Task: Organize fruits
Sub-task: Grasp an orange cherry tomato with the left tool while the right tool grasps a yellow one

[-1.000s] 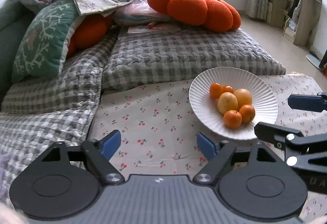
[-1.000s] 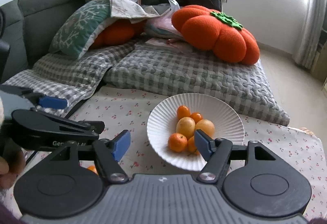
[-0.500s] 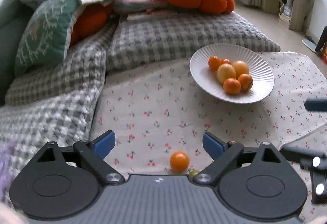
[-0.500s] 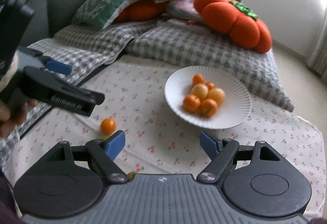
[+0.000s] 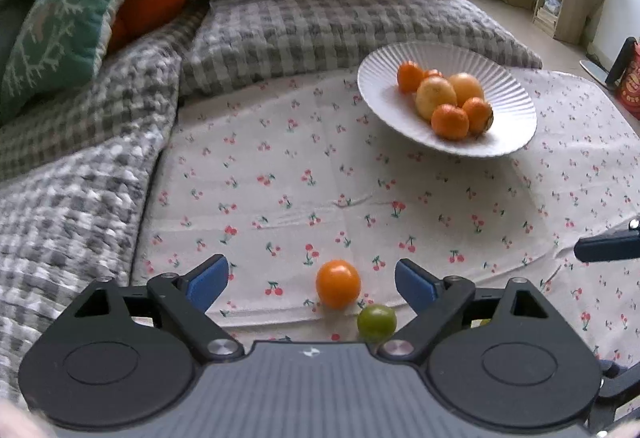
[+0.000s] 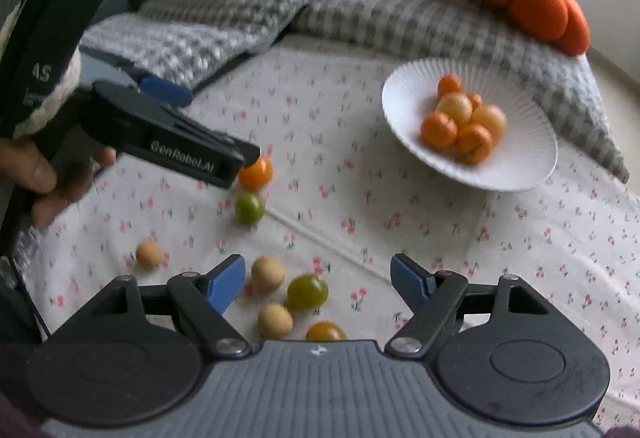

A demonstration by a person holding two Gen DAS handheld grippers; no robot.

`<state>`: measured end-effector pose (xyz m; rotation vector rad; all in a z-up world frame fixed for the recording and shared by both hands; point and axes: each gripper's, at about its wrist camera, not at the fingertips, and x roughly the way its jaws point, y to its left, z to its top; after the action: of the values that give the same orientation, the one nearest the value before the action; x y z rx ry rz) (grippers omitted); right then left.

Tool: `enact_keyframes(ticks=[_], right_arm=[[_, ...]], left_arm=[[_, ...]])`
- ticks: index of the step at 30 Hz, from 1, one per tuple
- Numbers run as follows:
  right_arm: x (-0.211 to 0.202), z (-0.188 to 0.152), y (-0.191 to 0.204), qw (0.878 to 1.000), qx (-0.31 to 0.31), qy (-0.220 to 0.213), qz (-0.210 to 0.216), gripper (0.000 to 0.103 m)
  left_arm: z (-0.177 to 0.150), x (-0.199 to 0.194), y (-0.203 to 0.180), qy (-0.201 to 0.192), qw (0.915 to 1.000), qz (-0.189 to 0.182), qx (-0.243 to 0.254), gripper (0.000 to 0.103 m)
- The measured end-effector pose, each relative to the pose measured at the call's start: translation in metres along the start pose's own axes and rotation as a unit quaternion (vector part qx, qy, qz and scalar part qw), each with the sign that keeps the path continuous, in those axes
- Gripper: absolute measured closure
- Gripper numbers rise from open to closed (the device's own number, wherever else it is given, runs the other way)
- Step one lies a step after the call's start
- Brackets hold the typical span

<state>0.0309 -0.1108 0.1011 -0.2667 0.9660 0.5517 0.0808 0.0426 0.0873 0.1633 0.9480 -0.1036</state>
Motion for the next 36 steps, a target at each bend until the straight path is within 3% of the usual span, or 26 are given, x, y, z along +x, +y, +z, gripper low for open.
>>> enact_keyframes(ticks=[4, 7, 14, 23, 25, 28, 36], right_arm=[[0.009, 0.001, -0.005, 0.999, 0.018, 0.034, -0.02, 0.033], [0.009, 0.002, -0.007, 0.999, 0.026, 0.046, -0.012, 0.038], [0.016, -0.006, -0.003, 0.997, -0.016, 0.071, -0.001, 0.049], [0.022, -0.012, -0.001, 0.995, -0.067, 0.077, 0.01, 0.055], [0.025, -0.014, 0.0, 0.993, -0.08, 0.082, 0.011, 0.055], [0.028, -0.018, 0.003, 0.991, -0.095, 0.088, 0.017, 0.058], [0.037, -0.026, 0.009, 0.987, -0.123, 0.099, 0.007, 0.067]], left_arm=[[0.001, 0.011, 0.001, 0.006, 0.9999, 0.0, -0.011, 0.019], [0.002, 0.016, -0.003, 0.005, 1.0, -0.001, -0.004, 0.019], [-0.003, 0.031, -0.007, 0.029, 0.9996, -0.001, 0.008, 0.021], [-0.003, 0.045, -0.01, 0.06, 0.9981, -0.005, 0.011, 0.05], [-0.002, 0.046, -0.011, 0.061, 0.9978, -0.008, 0.023, 0.065], [-0.001, 0.049, -0.01, 0.068, 0.9971, -0.009, 0.031, 0.079], [-0.003, 0.049, -0.011, 0.067, 0.9964, -0.005, 0.052, 0.08]])
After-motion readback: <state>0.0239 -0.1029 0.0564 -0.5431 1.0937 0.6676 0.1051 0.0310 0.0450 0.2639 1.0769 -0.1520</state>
